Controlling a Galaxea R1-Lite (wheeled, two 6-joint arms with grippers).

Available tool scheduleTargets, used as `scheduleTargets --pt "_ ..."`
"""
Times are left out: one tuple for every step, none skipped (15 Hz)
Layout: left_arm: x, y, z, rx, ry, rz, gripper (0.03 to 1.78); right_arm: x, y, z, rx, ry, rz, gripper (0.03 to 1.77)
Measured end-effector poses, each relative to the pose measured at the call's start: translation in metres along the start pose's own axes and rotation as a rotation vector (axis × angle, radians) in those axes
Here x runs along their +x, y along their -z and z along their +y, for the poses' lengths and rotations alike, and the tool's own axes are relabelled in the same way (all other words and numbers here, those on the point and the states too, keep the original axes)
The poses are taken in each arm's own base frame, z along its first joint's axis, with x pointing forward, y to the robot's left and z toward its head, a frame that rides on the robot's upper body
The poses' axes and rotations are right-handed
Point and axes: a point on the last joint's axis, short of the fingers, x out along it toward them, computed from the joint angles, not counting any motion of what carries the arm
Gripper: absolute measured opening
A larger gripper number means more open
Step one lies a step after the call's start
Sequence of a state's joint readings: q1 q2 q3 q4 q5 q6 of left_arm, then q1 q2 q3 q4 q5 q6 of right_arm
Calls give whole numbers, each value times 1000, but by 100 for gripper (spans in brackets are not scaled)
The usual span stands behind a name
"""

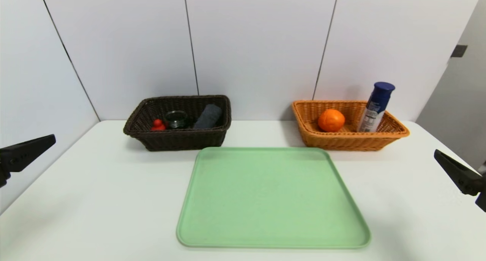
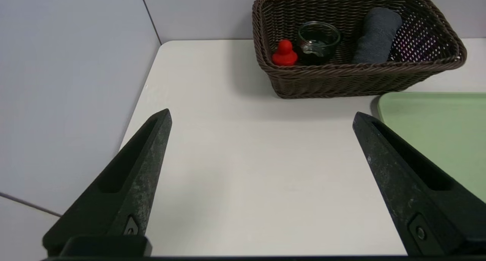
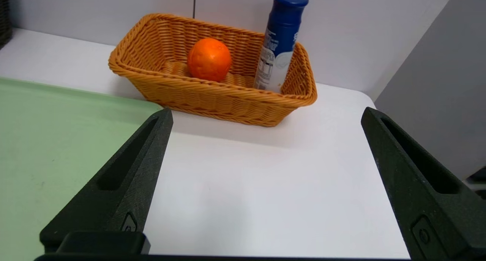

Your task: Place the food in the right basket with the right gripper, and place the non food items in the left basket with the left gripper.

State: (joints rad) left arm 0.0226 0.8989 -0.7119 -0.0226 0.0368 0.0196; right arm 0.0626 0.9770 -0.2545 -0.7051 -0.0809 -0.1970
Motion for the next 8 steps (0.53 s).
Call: scheduleTargets --pt "-5 3 0 -3 2 -3 169 -3 2 -1 -3 10 1 171" --pt "-11 7 0 -4 4 -7 169 -6 5 -2 -7 17 2 171" --pt "-15 10 0 -5 4 -8 169 -9 7 -2 -8 20 4 171" --pt "-19 14 0 -5 5 -6 169 -12 9 -2 -9 21 2 171" --pt "-23 17 0 -5 9 -2 169 -15 11 -3 -8 25 1 171" --pt "-28 20 0 -9 19 7 169 -18 13 -3 -8 29 0 171" --pt "-32 23 0 -13 30 10 169 -22 16 -3 -8 31 1 171" --pt "-34 24 0 -14 34 7 169 -24 18 -3 -8 32 3 171"
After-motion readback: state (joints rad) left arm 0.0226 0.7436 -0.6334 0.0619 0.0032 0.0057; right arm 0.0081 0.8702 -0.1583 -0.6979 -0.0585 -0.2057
